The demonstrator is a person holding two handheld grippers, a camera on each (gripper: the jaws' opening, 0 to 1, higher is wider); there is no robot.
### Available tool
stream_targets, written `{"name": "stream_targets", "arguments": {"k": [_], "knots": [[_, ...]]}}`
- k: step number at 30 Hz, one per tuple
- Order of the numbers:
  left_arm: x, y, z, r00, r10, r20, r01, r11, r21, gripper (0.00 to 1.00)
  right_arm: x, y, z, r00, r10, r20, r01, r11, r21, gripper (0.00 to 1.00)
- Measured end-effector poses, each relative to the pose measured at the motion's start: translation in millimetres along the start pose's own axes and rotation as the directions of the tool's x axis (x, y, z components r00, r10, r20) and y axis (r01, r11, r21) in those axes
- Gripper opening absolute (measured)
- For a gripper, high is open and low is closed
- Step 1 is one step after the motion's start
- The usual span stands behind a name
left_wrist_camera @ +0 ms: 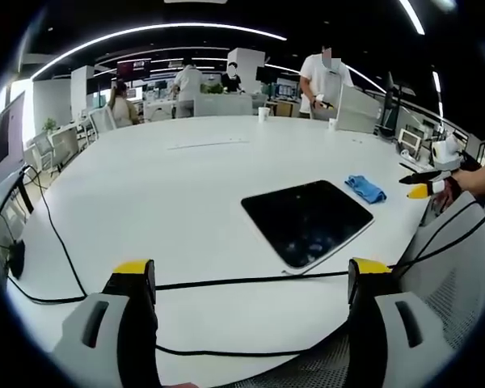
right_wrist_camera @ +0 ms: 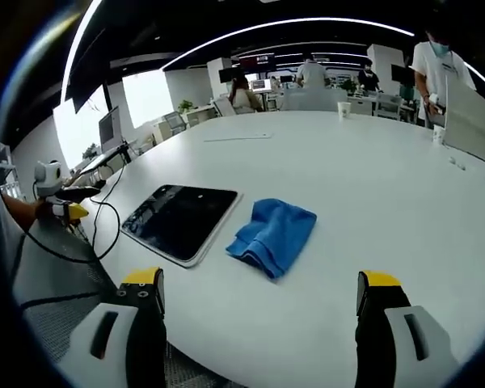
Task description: Wipe the mirror surface with the cleaning cloth until all visible marks leave the cleaned area.
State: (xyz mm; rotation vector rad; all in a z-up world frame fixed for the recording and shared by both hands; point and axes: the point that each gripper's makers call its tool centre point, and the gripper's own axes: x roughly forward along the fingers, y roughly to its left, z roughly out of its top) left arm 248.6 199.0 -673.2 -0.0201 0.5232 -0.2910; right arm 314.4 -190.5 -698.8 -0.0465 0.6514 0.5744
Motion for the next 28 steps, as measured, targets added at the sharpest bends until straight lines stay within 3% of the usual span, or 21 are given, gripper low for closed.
{"name": "stream_targets", "arguments": {"k": [7, 28], "knots": [[-2.7, -1.6, 2.0, 1.0, 0.005, -0.001, -0.005, 1.0, -0.003, 0.98, 0.8, 4.2, -4.0, 1.0, 0.013, -0.021, -0.014, 1.0, -0.013, 0.98], [-1.0, 0.1, -0.4, 1.0, 0.006, -0.008, -0.007, 1.0, -0.016, 0.98, -3.0, -3.3, -0.2, 1.0, -0.015, 0.0, 0.015, 1.0, 0.022, 0.98]]}}
